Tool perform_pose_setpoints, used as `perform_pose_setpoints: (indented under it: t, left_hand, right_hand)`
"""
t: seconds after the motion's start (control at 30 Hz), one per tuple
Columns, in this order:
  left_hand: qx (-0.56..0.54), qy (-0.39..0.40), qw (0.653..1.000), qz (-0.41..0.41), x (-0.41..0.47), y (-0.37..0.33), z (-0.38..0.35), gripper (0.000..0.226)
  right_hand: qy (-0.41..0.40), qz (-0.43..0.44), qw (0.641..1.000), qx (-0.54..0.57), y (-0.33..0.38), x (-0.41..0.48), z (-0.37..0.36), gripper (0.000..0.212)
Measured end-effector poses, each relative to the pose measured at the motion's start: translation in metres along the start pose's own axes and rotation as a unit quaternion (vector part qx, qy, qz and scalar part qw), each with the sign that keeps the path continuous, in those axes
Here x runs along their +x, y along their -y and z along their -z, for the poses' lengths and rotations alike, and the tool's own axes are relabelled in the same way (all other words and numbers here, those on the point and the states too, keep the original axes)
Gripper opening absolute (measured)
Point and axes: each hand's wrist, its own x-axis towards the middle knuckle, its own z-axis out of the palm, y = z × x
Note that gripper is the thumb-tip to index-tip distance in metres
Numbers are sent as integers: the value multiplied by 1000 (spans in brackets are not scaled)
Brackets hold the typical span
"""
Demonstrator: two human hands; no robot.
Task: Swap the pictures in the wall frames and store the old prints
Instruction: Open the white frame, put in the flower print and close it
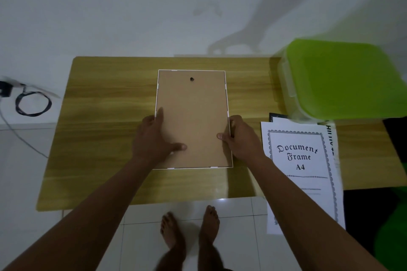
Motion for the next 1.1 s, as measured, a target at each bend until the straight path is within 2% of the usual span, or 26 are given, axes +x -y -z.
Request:
perform_pose_setpoints:
  t: [0.1,0.23,0.33,0.43,0.57,0.63,0.73,0.87,1.03,1.1]
  left_hand:
    - [29,35,999,-15,-10,-2,-8,133]
    - [51,51,997,-21,-16,-3,-10,129]
    - [100,72,991,-48,-16,-7,-8,130]
    - [124,87,986,-64,-15,-6,-9,131]
    - [114,53,989,-74,-16,-7,-8,121]
    - [125,34,988,-83,-13,-6,-7,116]
    - [179,27,976,-118,1,-5,-5,123]
    - [262,119,944,-161,21,-12,-6,124]
    - [245,133,946,-162,23,-12,-14,119]
    - [214,115,955,-171,19,-9,-16,108]
  right_hand:
    - [23,50,996,-70,-2,-10,0,71]
    - [28,110,981,-159,2,-12,3,70]
    - [94,154,959,-218,8,-7,3,80]
    - [106,135,966,-192,14,-6,5,80]
    - [41,147,968,-198,21,4,9,64]
    - [52,145,967,-205,25,13,8,68]
    - [89,115,972,-185,33,24,10,84]
    - [107,100,957,-252,41,32,13,104]
    - [119,78,952,-272,41,33,11,108]
    - [115,66,958,-254,39,30,10,104]
